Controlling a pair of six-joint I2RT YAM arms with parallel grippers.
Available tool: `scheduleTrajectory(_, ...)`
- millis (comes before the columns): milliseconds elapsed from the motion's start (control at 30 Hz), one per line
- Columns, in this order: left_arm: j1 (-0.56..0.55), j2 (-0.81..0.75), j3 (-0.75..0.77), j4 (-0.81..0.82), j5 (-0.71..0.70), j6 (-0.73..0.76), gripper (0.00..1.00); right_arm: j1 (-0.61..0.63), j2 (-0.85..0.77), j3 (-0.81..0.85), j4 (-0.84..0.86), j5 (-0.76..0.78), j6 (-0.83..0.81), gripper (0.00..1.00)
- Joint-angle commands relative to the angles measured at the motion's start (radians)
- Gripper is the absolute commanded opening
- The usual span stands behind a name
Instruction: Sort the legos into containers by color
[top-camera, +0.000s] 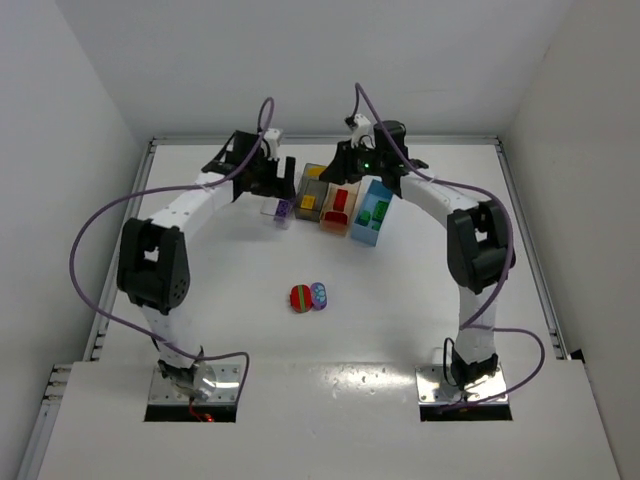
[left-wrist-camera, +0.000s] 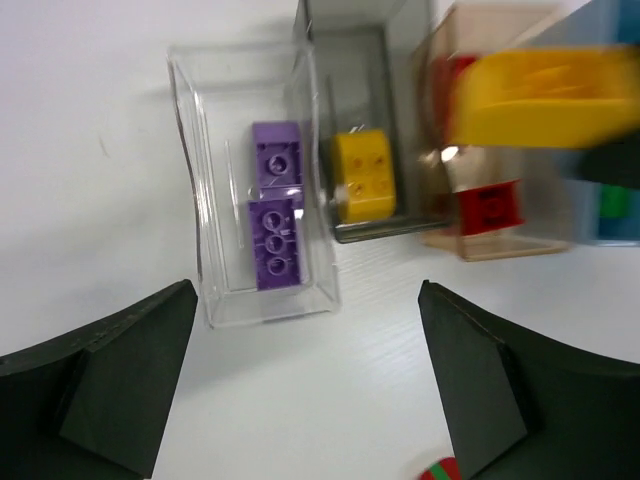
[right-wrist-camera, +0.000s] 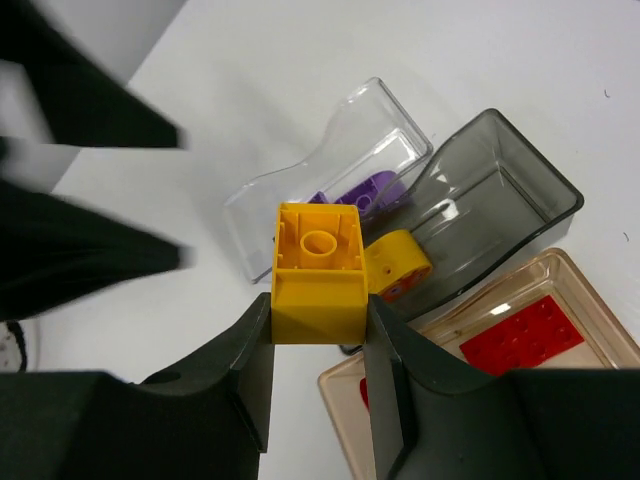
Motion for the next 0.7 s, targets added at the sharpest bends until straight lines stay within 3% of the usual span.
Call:
scheduleTrajectory(0,0.012,-0.204,0.004,0.062,0.029,-0.085,1.0,0.02,0.062,0.07,0.009,0.081,-0.019,0.0)
scheduleTrajectory(67,0.037,-0.24,-0.005,0.045,0.059,-0.151,1.0,0.031,0.092,0.105,0.009,0.091,-0.031,0.0)
scheduleTrajectory(233,0.158,-0.295,-0.054,0.045,0.369,-0.151,1.0,0.054,0.181,0.165,-0.011,0.14,-0.067,0.02)
scheduleTrajectory(333,0.198,-0.31,-0.085,0.062,0.457,-0.151,1.0,0.065,0.224,0.202,-0.021,0.162,-0.088,0.1)
scheduleTrajectory(367,0.207,-0.325,-0.097,0.062,0.457,-0.151,1.0,0.076,0.234,0.223,-0.021,0.185,-0.088,0.2)
scheduleTrajectory(433,0.207,-0.339,-0.122,0.062,0.436,-0.142,1.0,0.088,0.255,0.242,-0.04,0.206,-0.097,0.27)
scheduleTrajectory(467,0.207,-0.35,-0.142,0.062,0.426,-0.142,1.0,0.088,0.255,0.253,-0.041,0.223,-0.097,0.38)
scheduleTrajectory(567,0.216,-0.359,-0.168,0.048,0.412,-0.118,1.0,0.097,0.255,0.253,-0.059,0.248,-0.117,0.58)
scheduleTrajectory(667,0.216,-0.411,-0.199,0.048,0.443,-0.054,1.0,0.097,0.217,0.244,-0.093,0.281,-0.155,0.66)
